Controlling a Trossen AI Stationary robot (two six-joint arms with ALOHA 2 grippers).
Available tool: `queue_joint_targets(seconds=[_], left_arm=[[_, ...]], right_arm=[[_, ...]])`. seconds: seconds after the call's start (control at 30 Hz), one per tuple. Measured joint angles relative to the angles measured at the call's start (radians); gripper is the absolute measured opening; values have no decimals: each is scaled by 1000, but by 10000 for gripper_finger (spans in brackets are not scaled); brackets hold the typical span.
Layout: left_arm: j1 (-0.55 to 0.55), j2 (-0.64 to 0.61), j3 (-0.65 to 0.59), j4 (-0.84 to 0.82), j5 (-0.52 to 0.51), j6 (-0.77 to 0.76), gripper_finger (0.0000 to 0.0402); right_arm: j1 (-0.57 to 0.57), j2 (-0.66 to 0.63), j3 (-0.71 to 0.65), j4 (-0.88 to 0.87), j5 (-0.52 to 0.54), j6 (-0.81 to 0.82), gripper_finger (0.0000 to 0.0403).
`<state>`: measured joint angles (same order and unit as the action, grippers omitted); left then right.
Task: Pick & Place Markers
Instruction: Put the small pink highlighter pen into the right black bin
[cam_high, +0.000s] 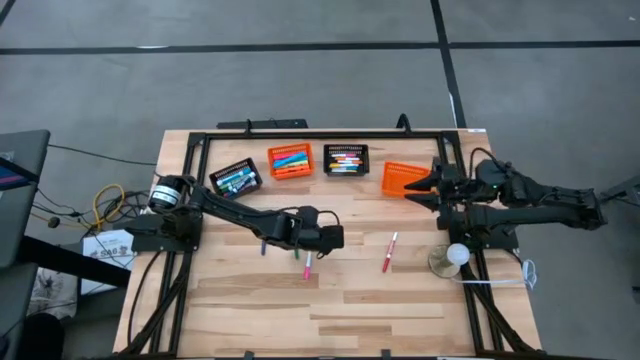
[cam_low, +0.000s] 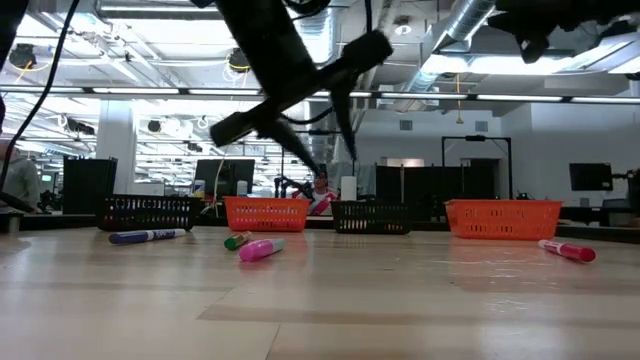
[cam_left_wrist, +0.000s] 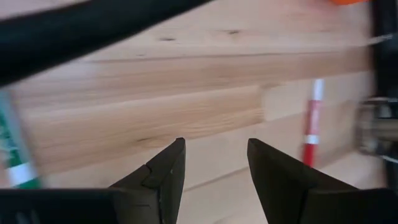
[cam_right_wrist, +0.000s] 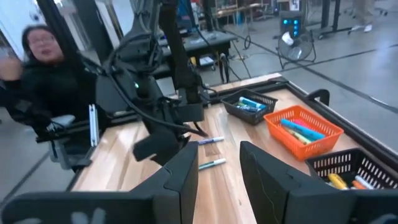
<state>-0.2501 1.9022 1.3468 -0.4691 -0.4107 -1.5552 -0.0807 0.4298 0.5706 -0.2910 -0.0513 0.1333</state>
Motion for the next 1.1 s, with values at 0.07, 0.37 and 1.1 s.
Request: queue_joint_targets(seconds=[0.07,0.37,1.1], left_arm=[[-1,0,0,-61,26,-28,172],[-78,-6,-1,-202,106,-189,172],[-119,97,34,-157,149,-259,172]], right_arm=[[1,-42,-25,-1,0,27,108],[2,-167,-81,-7,0,43,108],[2,-220,-187,94,0,79,108]])
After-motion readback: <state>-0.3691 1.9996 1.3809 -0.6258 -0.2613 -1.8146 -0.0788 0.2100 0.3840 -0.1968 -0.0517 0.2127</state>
